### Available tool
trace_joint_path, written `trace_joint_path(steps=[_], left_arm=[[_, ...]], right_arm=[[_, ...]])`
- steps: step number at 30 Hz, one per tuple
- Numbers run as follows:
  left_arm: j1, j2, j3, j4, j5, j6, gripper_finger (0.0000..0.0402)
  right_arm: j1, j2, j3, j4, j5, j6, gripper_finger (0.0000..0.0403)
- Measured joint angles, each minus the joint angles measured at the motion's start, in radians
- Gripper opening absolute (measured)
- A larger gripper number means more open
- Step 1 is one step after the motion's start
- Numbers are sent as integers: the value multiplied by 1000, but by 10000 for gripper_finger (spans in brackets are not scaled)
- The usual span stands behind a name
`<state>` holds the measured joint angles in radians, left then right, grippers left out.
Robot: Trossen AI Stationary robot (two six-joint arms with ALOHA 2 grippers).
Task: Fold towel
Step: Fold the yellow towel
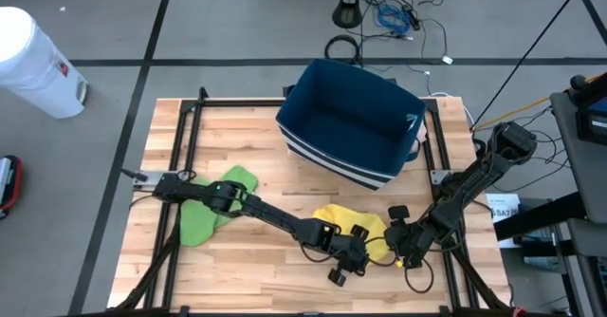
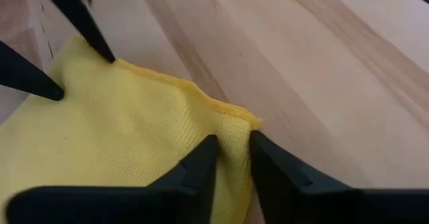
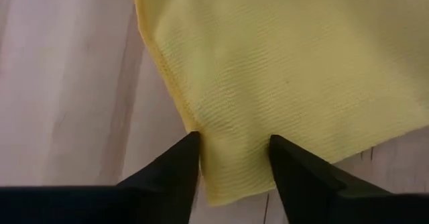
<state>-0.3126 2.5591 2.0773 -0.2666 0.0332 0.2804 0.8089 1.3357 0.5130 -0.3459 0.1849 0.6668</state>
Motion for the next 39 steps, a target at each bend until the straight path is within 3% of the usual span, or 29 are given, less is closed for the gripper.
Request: trace_joint_path(steps=[5,17,22,34,39], left_arm=[[1,0,0,-5,-7,18,11],[-6,-2,3,-72,-9,18,3],[-6,-2,2,-81,-8,18,2],[-6,-2,1,-81,15,18,1],[-10,-2,0,-80,27,17,1]], right_arm=[[1,-1,-7,12,0,2,137],[16,-37,-7,58,-9,6,204],[27,-40,-7,81,-4,-35,208],[91,55,-2,45,86,-31,172],[91,86,-1,45,89,-15,116]])
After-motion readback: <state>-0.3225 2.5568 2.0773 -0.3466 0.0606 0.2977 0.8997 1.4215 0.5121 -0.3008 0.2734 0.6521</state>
